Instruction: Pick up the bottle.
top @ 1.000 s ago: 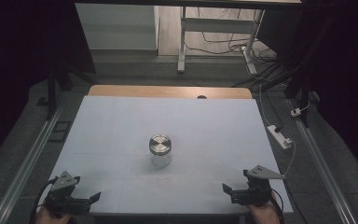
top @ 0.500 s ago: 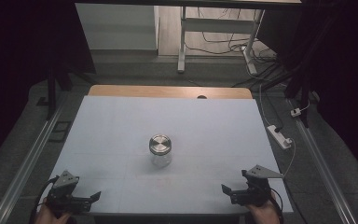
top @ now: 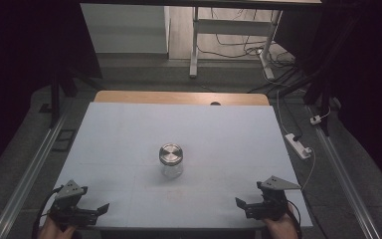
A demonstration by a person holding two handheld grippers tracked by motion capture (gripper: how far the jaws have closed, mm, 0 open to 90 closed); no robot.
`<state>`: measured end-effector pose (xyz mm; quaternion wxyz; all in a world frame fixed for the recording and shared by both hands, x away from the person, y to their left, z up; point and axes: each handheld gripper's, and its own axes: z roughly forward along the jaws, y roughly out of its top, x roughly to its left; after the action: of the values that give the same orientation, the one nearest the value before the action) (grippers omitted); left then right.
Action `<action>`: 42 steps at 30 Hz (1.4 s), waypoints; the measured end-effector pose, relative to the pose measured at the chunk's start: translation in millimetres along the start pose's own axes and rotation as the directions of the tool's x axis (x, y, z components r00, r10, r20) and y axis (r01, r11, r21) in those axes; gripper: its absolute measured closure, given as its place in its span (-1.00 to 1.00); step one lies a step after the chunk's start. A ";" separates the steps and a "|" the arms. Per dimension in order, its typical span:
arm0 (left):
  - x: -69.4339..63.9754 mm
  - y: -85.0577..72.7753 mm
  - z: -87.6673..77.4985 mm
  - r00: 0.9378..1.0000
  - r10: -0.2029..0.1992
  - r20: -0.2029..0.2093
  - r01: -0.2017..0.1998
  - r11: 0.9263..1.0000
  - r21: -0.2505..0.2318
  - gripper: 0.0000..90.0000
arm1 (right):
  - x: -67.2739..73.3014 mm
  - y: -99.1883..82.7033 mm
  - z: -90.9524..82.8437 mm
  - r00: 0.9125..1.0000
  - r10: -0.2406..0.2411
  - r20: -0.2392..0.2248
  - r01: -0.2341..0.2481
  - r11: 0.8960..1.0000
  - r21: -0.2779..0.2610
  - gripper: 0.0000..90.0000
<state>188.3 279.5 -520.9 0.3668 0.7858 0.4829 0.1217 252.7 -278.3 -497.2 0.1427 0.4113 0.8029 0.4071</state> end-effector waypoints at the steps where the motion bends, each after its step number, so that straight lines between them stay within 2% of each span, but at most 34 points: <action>1: 0.3 0.6 0.0 1.000 0.003 0.009 -0.003 1.000 -0.009 -1.00 | 0.2 0.0 0.1 1.000 -0.002 0.000 0.002 1.000 0.001 -1.00; 5: 0.9 3.3 1.6 0.999 0.032 0.037 -0.031 0.999 -0.039 -1.00 | 0.5 0.1 0.5 1.000 -0.004 0.000 0.004 1.000 0.003 -1.00; 11: -0.6 8.8 7.1 0.994 0.076 0.072 -0.072 0.996 -0.056 -1.00 | 0.6 0.2 0.7 1.000 -0.009 -0.002 0.009 1.000 0.007 -1.00; 15: -2.0 13.6 11.5 0.991 0.108 0.078 -0.103 0.992 -0.068 -1.00 | 1.1 0.3 1.1 1.000 -0.015 -0.001 0.015 1.000 0.010 -1.00; 19: -2.4 20.2 15.4 0.990 0.090 0.109 -0.082 0.994 -0.075 -1.00 | 1.0 0.3 1.4 1.000 -0.014 -0.004 0.015 1.000 0.011 -1.00; 23: -4.5 27.1 19.4 0.990 0.087 0.107 -0.076 0.992 -0.097 -1.00 | 0.9 0.5 1.8 1.000 -0.015 -0.005 0.015 1.000 0.017 -1.00; 28: -5.7 35.6 25.0 0.988 0.070 0.134 -0.055 0.993 -0.107 -1.00 | 0.9 0.5 1.8 1.000 -0.015 -0.006 0.015 1.000 0.018 -1.00; 33: -10.6 43.1 32.6 0.988 0.100 0.115 -0.089 0.991 -0.098 -1.00 | 1.2 0.5 2.1 1.000 -0.019 -0.009 0.019 1.000 0.018 -1.00; 42: -17.2 63.6 51.6 0.983 0.137 0.123 -0.126 0.988 -0.093 -1.00 | 2.2 0.8 2.9 1.000 -0.028 -0.011 0.028 0.999 0.027 -1.00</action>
<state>250.4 224.4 -510.1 0.4216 0.8058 0.3996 0.1153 253.5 -274.7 -498.2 0.1383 0.3998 0.8148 0.3963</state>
